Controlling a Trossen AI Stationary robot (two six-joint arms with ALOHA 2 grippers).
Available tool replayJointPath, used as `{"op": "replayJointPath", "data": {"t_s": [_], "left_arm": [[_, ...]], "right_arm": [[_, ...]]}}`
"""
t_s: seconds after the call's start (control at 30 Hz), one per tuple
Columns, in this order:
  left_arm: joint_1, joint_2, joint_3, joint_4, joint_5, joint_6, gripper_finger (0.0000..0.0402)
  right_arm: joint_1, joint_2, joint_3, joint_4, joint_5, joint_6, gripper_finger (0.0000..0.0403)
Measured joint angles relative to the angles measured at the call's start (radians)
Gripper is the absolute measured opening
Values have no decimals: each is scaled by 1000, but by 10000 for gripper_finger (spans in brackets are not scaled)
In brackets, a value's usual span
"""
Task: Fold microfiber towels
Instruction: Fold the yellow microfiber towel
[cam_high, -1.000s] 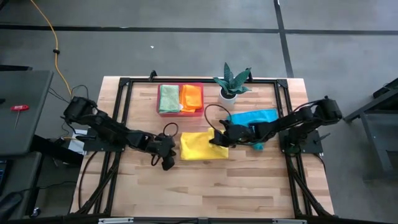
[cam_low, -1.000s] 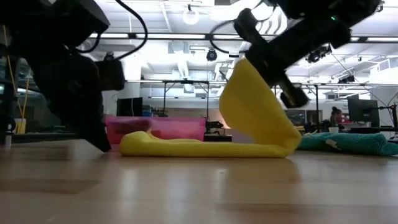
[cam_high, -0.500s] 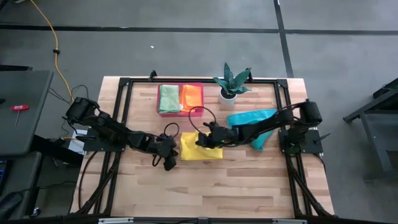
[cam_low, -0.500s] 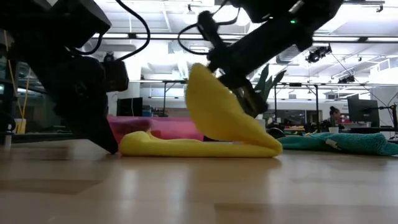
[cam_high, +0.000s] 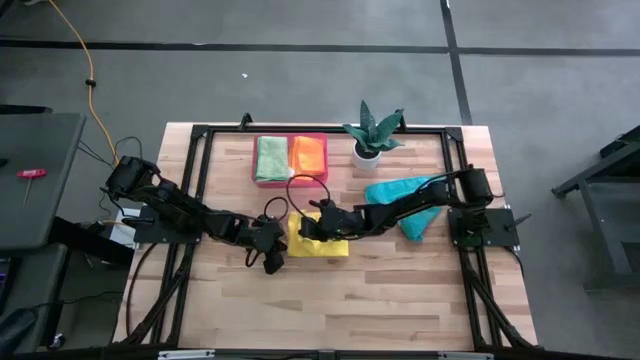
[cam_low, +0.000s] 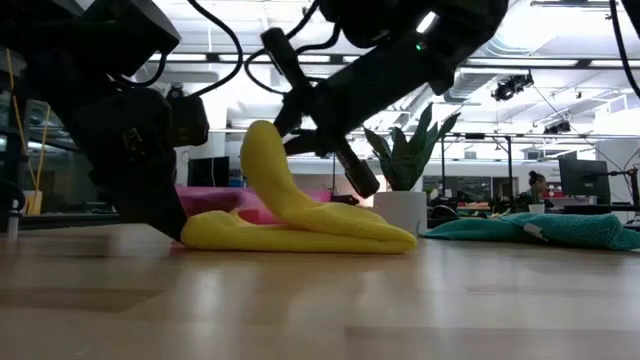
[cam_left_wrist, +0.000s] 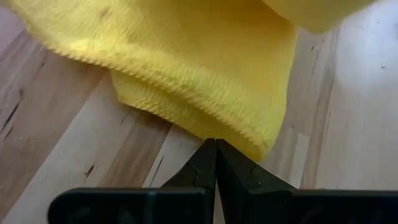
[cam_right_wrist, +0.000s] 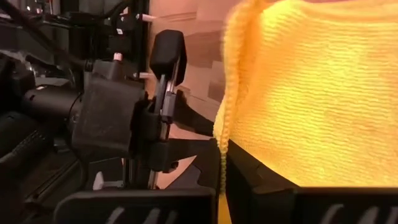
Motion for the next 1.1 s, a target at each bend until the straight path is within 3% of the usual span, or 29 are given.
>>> {"op": "replayJointPath", "data": {"t_s": [0.37, 0.67, 0.8, 0.93, 1.1], "left_arm": [[2, 0, 0, 3, -1, 6, 0], [2, -1, 0, 0, -1, 8, 0], [2, -1, 0, -5, 16, 8, 0], [3, -32, 2, -85, 63, 18, 0], [2, -152, -1, -270, 71, 38, 0]], "right_arm": [[-3, 2, -8, 7, -2, 60, 12], [-51, 2, -8, 163, -64, 54, 149], [-85, -11, -8, 223, -122, -60, 199], [-133, -81, -9, 125, -194, -201, 212], [-164, -219, -9, -189, -179, -416, 213]]}}
